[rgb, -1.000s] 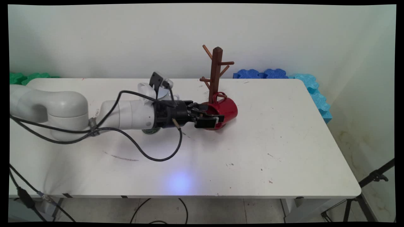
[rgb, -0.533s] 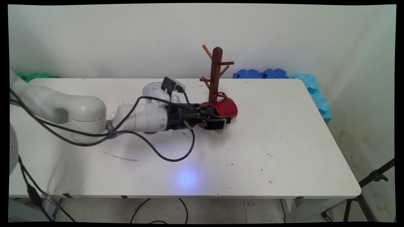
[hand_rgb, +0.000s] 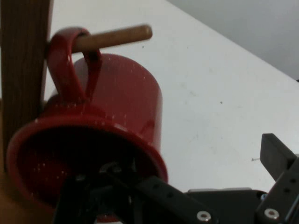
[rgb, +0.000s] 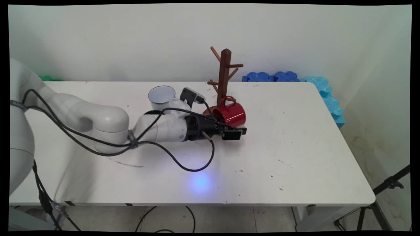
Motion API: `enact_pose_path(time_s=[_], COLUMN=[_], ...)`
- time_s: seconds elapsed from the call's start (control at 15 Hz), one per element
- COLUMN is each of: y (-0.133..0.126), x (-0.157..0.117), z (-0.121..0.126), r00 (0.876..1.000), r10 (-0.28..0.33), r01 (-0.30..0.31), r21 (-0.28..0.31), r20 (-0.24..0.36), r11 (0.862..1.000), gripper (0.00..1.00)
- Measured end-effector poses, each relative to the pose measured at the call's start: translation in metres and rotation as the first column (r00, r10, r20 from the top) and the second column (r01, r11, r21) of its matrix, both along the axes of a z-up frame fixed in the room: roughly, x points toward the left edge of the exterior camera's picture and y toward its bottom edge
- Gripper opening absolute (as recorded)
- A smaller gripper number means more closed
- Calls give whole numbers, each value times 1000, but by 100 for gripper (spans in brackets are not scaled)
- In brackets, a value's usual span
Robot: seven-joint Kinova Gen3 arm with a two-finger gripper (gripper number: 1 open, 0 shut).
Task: Pick up the red mug from the rack
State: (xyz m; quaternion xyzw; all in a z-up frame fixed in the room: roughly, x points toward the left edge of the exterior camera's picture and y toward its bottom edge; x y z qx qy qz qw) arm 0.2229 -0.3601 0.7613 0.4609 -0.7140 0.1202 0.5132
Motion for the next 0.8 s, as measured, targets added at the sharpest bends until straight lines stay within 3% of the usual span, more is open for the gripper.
enact_pose_path(time_s=[0.8], y=[-22], x=[-11], z=[-13], r00=[999], r10=[32], r01=[-32], r21=[-22], r20=[12], r11=[999], gripper=[100])
